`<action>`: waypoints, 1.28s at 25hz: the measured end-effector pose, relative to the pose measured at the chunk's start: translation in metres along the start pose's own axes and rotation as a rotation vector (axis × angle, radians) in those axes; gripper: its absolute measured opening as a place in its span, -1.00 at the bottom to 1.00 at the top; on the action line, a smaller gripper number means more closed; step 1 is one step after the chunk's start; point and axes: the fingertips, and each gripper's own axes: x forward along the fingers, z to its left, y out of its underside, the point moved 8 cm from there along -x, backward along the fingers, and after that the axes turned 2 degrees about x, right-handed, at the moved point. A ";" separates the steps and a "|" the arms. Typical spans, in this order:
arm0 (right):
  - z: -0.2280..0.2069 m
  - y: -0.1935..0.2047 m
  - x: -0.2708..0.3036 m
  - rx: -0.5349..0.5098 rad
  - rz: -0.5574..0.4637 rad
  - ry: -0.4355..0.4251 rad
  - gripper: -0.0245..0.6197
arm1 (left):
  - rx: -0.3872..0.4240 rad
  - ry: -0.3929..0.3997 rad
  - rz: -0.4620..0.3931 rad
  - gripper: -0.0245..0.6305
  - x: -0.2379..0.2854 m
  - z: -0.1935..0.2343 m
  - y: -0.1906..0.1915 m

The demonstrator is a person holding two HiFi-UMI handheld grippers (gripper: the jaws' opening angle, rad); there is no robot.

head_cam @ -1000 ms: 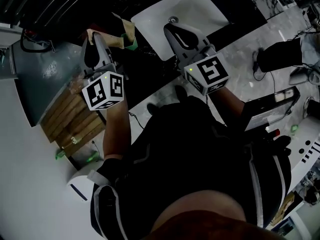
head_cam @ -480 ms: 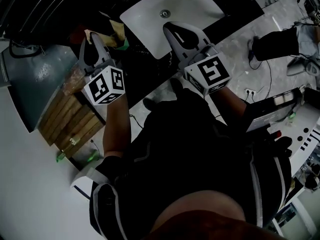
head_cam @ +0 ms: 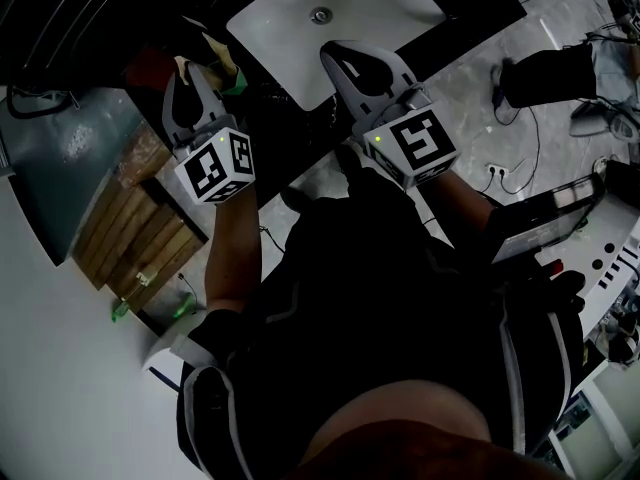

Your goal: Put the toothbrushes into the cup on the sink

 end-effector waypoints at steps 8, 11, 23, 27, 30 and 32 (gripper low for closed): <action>-0.002 0.006 0.000 0.028 0.008 0.014 -0.83 | -0.010 0.002 0.044 -0.79 0.002 -0.005 0.005; -0.001 0.008 -0.001 0.030 0.012 0.016 -0.83 | -0.008 0.004 0.070 -0.79 0.003 -0.004 0.007; 0.003 -0.007 -0.004 0.042 -0.036 -0.016 -0.83 | 0.008 0.063 0.047 -0.53 -0.006 -0.012 -0.012; 0.003 -0.014 -0.008 0.032 -0.050 -0.026 -0.83 | 0.015 0.068 0.025 -0.53 -0.020 -0.014 -0.031; 0.011 -0.023 -0.008 0.033 -0.087 -0.044 -0.83 | 0.013 0.085 0.019 -0.53 -0.034 -0.010 -0.043; 0.017 -0.027 -0.003 0.031 -0.100 -0.059 -0.83 | 0.026 0.089 0.006 -0.53 -0.044 -0.004 -0.050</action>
